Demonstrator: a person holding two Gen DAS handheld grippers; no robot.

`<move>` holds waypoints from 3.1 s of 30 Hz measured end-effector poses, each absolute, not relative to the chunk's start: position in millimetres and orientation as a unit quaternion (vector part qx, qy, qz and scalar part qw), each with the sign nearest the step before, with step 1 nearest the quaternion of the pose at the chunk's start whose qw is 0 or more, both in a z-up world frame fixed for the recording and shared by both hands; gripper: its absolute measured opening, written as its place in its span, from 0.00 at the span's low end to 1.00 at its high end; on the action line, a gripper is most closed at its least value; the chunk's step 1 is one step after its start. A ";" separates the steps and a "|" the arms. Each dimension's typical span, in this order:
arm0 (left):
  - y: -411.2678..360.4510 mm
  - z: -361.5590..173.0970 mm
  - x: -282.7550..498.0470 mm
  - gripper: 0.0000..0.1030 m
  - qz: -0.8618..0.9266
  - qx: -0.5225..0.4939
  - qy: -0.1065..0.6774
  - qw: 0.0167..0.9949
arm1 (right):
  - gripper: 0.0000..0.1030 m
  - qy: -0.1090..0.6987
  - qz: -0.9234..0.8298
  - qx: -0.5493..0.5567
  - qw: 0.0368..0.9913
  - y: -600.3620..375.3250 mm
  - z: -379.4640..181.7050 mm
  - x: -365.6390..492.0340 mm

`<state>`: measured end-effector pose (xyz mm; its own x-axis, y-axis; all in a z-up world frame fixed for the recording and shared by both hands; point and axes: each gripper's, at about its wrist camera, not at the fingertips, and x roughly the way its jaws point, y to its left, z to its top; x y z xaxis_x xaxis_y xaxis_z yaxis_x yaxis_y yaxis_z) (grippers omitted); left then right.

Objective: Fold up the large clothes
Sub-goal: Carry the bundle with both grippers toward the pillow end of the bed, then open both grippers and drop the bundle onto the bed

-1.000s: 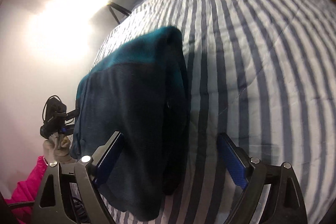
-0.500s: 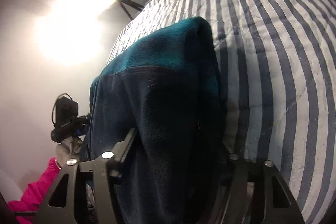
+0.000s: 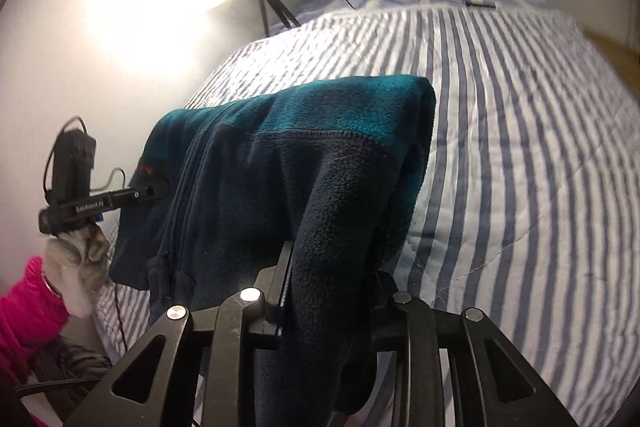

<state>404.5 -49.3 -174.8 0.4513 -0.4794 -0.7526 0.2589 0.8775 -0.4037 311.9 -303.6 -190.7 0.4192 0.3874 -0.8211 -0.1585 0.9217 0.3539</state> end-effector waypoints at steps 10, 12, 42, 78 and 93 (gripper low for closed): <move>-92.3 -115.6 368.8 0.33 -0.232 -0.057 0.410 0.880 | 0.26 0.463 0.138 0.060 0.873 -314.9 -137.9 277.1; -99.6 -106.2 361.4 0.33 -0.238 -0.045 0.395 0.886 | 0.26 0.452 0.133 0.056 0.881 -320.5 -129.5 270.8; -274.1 -98.5 545.8 0.32 -0.307 -0.039 0.380 0.872 | 0.25 0.419 0.036 0.046 0.906 -473.7 -115.9 390.5; -403.1 -199.4 766.9 0.69 -0.224 -0.067 0.401 0.886 | 0.62 0.444 -0.223 -0.023 0.868 -616.6 -233.9 609.1; -315.6 5.2 612.0 0.63 -0.240 -0.041 0.306 0.920 | 0.64 0.371 -0.160 -0.004 0.915 -534.5 -68.0 523.6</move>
